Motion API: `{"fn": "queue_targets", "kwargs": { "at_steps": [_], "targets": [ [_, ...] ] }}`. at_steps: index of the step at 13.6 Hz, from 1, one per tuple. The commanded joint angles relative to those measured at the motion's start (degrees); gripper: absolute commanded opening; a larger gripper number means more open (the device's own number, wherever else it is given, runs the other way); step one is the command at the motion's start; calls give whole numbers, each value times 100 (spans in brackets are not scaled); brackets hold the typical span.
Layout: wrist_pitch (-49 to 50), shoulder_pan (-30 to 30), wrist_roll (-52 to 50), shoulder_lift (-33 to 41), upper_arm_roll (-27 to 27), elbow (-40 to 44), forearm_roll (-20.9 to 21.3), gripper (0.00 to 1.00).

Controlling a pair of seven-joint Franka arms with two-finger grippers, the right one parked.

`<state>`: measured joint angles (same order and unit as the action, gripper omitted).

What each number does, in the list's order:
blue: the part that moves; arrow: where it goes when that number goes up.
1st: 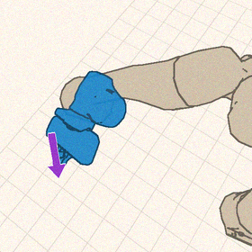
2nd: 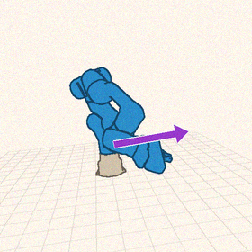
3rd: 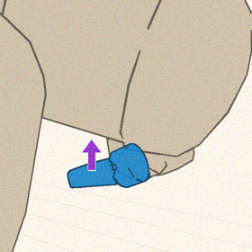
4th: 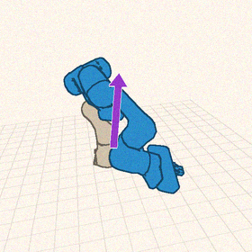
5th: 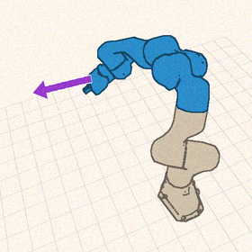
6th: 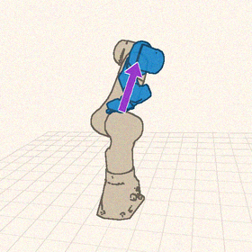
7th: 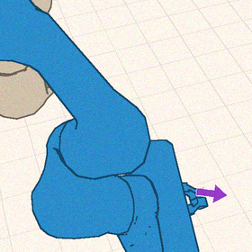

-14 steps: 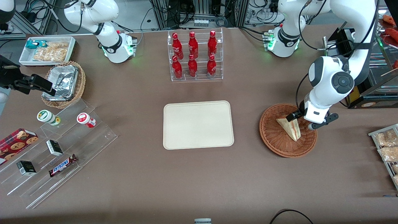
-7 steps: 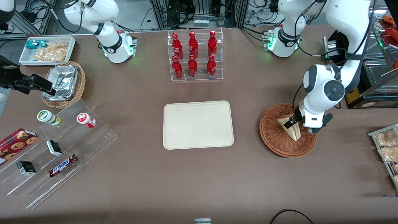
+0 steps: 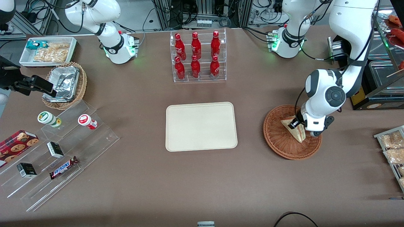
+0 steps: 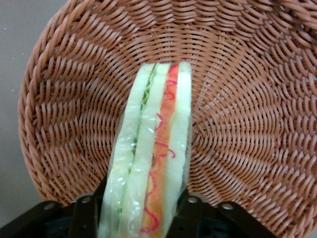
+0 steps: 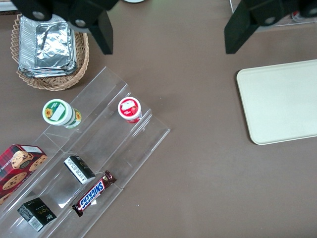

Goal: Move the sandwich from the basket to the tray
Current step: 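Close the left gripper on the wrapped sandwich's edge, then lift the sandwich and carry it with the left gripper toward the cream tray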

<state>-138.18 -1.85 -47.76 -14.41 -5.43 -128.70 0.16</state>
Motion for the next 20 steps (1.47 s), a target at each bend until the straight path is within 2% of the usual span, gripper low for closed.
{"fn": "queue_targets", "kwargs": {
  "at_steps": [1, 6, 9, 12, 20],
  "targets": [
    [676, 9, 12, 210, -46, 361, 10, 7],
    [2091, -622, 740, 167, -64, 1380, 45, 6],
    [2120, -1132, 1654, 27, -81, 1732, 10, 6],
    [2129, -1764, 1298, -385, -81, 2215, -16, 7],
    [2111, -2995, -30, -1835, -81, 3885, -16, 6]
  ]
}}
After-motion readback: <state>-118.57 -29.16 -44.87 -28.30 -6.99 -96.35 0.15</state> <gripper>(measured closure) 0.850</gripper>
